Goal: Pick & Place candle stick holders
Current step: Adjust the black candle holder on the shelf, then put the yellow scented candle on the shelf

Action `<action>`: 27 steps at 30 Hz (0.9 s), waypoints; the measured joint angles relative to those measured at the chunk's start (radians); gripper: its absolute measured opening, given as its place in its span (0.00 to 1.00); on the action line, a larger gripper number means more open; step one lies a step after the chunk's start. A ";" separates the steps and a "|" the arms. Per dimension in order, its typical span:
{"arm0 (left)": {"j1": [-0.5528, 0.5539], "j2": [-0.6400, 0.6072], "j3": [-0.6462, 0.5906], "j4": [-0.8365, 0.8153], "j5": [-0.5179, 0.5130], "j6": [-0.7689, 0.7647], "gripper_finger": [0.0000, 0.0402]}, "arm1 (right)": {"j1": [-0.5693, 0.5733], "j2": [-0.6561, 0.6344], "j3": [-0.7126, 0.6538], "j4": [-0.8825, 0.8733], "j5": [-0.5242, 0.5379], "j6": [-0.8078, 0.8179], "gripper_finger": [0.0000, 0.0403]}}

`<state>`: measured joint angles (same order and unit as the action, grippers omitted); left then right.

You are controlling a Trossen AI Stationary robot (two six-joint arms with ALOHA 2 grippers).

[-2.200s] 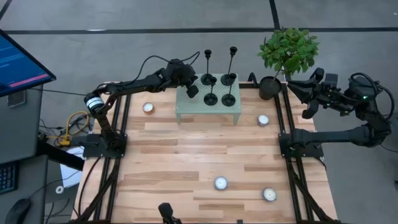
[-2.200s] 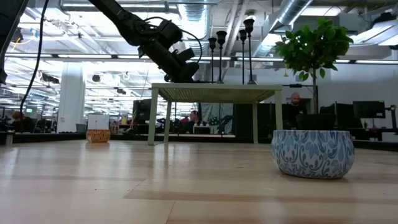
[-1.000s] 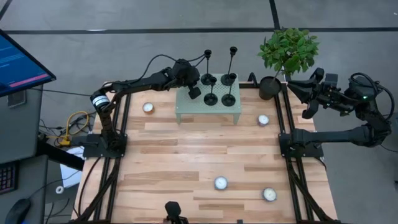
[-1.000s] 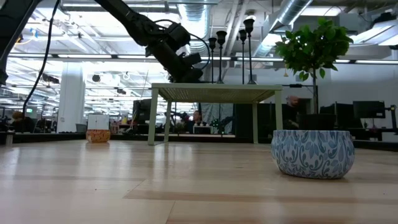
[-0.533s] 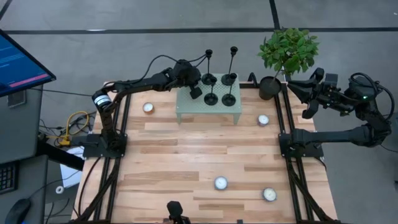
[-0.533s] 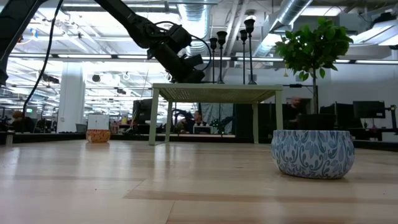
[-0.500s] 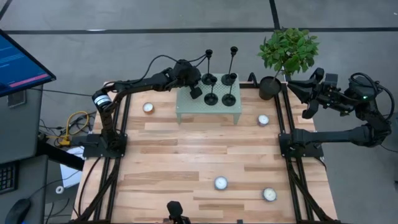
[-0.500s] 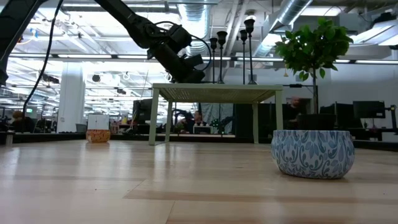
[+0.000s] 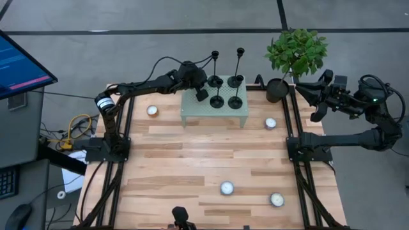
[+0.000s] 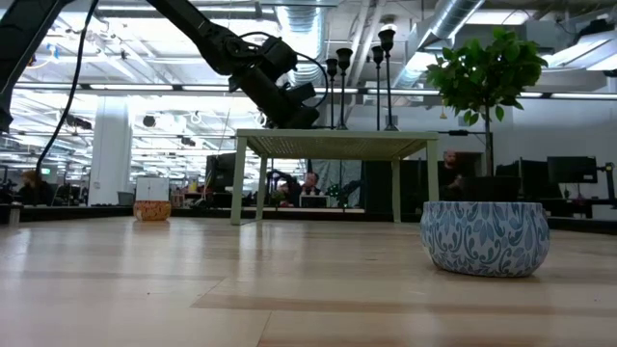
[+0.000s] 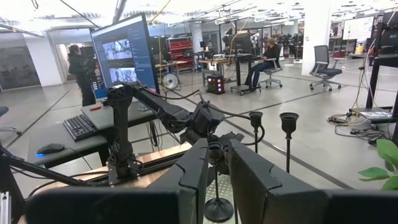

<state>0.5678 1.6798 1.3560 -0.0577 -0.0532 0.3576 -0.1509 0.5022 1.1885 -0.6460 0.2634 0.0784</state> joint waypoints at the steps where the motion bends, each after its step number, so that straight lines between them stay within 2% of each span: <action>1: 0.000 0.000 0.000 0.000 0.000 -0.002 0.00 | 0.000 0.000 0.000 0.000 0.000 0.000 0.14; 19: -0.028 -0.006 -0.001 0.013 0.034 -0.022 0.00 | 0.000 0.000 0.000 0.000 0.000 0.000 0.14; 23: -0.040 -0.079 -0.001 -0.028 -0.042 -0.014 0.00 | 0.000 0.000 0.000 0.000 0.000 0.000 0.14; 27: -0.052 -0.203 -0.001 -0.194 -0.181 0.001 0.01 | 0.000 0.000 0.000 -0.001 0.000 0.000 0.14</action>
<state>0.5159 1.4769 1.3552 -0.2513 -0.2339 0.3585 -0.1509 0.5021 1.1885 -0.6468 0.2634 0.0787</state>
